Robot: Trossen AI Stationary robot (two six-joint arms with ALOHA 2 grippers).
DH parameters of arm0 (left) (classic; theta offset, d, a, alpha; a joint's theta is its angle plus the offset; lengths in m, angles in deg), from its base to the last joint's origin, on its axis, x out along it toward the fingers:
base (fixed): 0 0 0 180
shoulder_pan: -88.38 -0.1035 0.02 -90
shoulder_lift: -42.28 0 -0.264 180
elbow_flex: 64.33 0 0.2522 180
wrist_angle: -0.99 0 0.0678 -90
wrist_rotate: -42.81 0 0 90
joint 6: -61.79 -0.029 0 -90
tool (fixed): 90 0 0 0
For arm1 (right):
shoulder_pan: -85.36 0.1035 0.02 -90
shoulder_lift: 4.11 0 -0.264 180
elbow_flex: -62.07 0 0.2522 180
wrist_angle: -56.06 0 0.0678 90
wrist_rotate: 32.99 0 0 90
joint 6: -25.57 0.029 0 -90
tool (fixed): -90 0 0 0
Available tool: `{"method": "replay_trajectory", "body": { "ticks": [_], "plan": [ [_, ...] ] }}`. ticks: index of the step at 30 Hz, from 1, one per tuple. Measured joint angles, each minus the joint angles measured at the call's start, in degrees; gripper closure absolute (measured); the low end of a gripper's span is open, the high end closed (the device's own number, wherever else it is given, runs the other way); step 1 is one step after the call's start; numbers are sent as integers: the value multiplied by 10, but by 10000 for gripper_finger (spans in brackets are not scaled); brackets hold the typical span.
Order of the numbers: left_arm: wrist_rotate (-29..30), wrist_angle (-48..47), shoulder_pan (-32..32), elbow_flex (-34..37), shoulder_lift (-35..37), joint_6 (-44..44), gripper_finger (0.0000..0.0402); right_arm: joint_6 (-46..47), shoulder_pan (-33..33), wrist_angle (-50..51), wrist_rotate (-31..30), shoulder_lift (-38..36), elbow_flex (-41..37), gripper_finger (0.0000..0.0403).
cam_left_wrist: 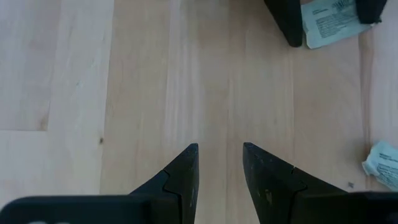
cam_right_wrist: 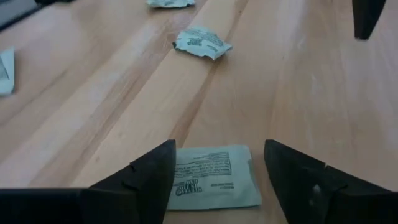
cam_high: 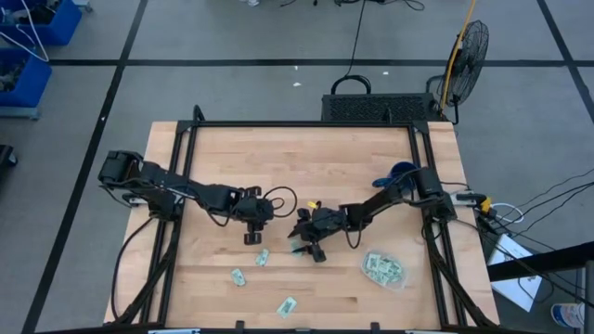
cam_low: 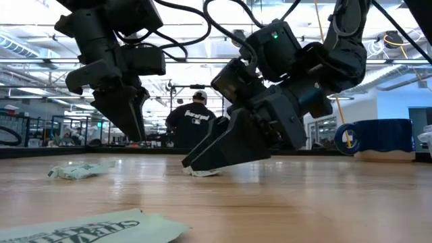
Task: Pick and place Stevia / Truvia into bins
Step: Put the stevia packet into the transparent container
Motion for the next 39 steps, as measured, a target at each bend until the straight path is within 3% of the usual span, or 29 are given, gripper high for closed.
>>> {"method": "replay_trajectory", "body": {
  "ticks": [11, 21, 33, 39],
  "plan": [
    [0, -9, 21, 0, 0, 1, 270, 23, 25, 33, 15, -14, 0, 163],
    [3, -9, 25, 0, 0, 1, 270, 1, 46, 61, -34, -10, 0, 170],
    [5, -9, 25, 0, 0, -2, 270, -17, 44, 62, -58, -9, 0, 294],
    [6, -9, 25, 0, 0, -2, 270, -19, 44, 76, -49, -33, -2, 332]
  ]
}}
